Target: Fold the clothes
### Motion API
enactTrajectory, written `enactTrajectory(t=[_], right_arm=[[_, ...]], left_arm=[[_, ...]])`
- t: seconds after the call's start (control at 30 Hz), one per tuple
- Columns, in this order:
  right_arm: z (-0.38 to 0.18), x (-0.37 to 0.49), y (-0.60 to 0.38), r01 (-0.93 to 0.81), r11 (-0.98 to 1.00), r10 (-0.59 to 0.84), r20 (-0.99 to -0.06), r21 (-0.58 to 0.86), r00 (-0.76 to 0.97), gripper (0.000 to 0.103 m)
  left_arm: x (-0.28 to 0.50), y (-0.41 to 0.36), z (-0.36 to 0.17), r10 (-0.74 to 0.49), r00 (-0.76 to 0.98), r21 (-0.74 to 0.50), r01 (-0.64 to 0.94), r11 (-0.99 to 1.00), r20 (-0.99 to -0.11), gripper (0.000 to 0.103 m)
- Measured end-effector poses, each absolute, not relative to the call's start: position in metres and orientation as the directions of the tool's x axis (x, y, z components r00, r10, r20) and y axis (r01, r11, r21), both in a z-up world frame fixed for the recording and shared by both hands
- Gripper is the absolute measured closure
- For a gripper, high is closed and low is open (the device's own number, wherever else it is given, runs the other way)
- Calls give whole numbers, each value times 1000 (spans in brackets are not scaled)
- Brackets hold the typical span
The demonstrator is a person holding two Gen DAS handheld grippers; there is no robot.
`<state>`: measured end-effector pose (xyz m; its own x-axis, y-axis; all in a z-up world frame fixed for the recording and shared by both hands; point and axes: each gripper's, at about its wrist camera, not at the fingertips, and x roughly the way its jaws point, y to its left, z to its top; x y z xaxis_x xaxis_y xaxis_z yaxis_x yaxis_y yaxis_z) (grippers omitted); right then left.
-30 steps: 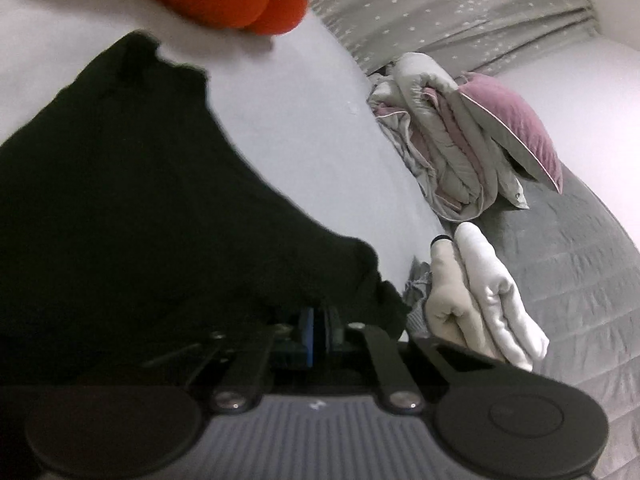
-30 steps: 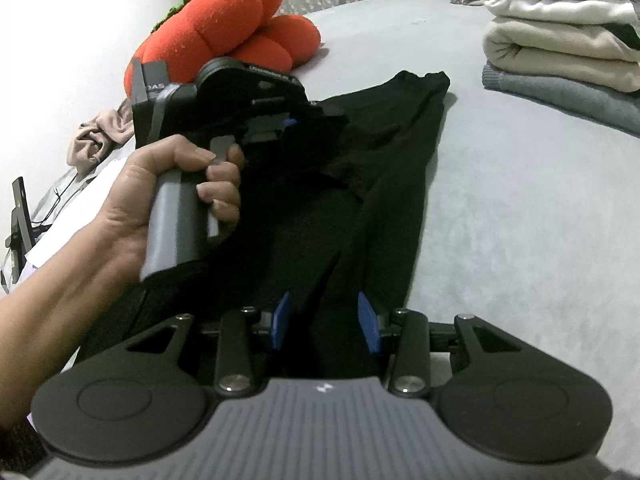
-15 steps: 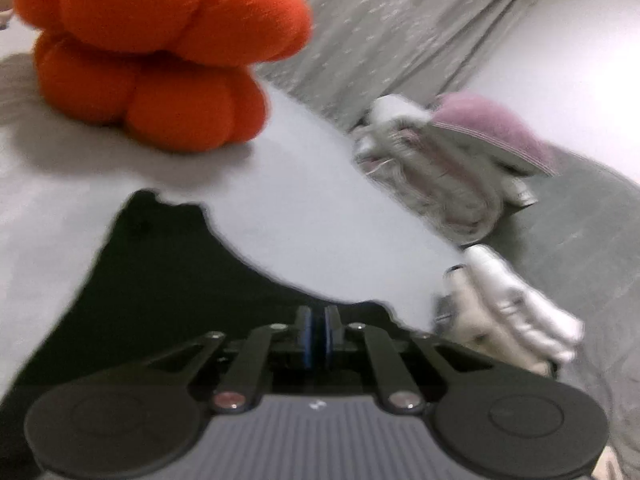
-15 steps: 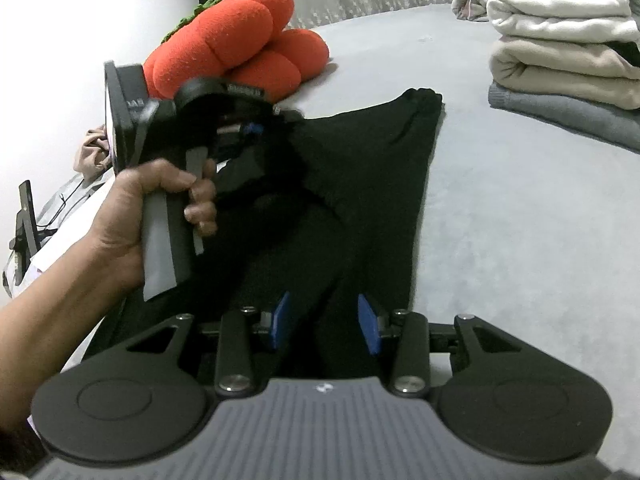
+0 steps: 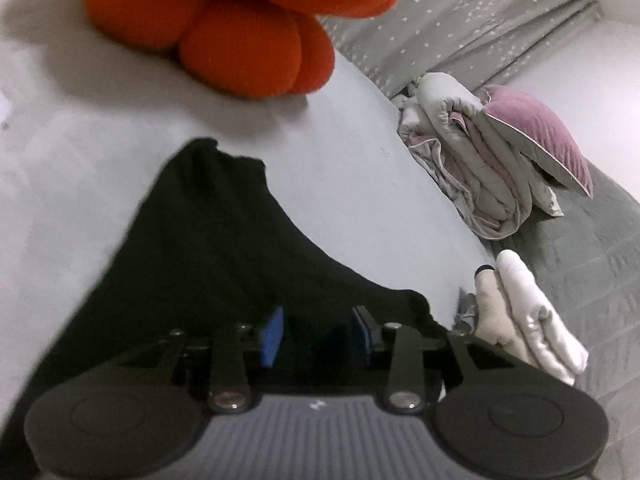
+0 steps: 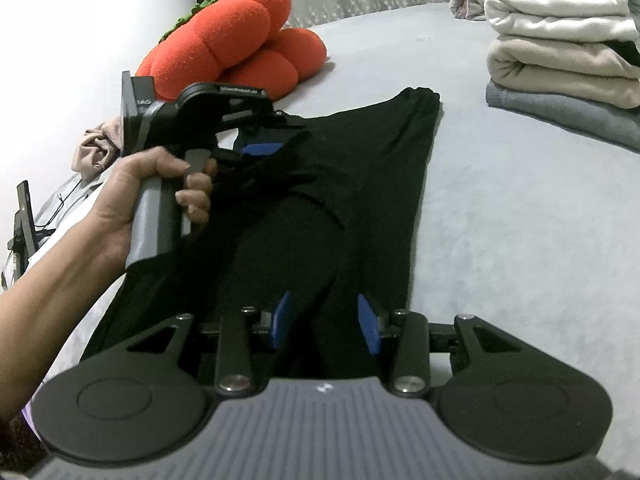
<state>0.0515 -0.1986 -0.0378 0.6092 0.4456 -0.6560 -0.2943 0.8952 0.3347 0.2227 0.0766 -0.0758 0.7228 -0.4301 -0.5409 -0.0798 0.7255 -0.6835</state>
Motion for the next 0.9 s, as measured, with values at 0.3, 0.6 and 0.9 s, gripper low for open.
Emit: enactTrajectory(t=[0.3,0.6,0.9], right_arm=[[-37,52,-201,-283,897,441,-652,339,617,61],[-27,48,-206,-313,881,472,-630,354,617,61],[-18,32,-199,-398,816,576,-652,420,493,61]], left_arm=[[213,60,-64,-264,815,-534,-64,843,-516,100],[179,72,-51,-277,800,-492,-25,871,-531,66],[107,52,-56,-407,716,-428,166,888,-567,63]])
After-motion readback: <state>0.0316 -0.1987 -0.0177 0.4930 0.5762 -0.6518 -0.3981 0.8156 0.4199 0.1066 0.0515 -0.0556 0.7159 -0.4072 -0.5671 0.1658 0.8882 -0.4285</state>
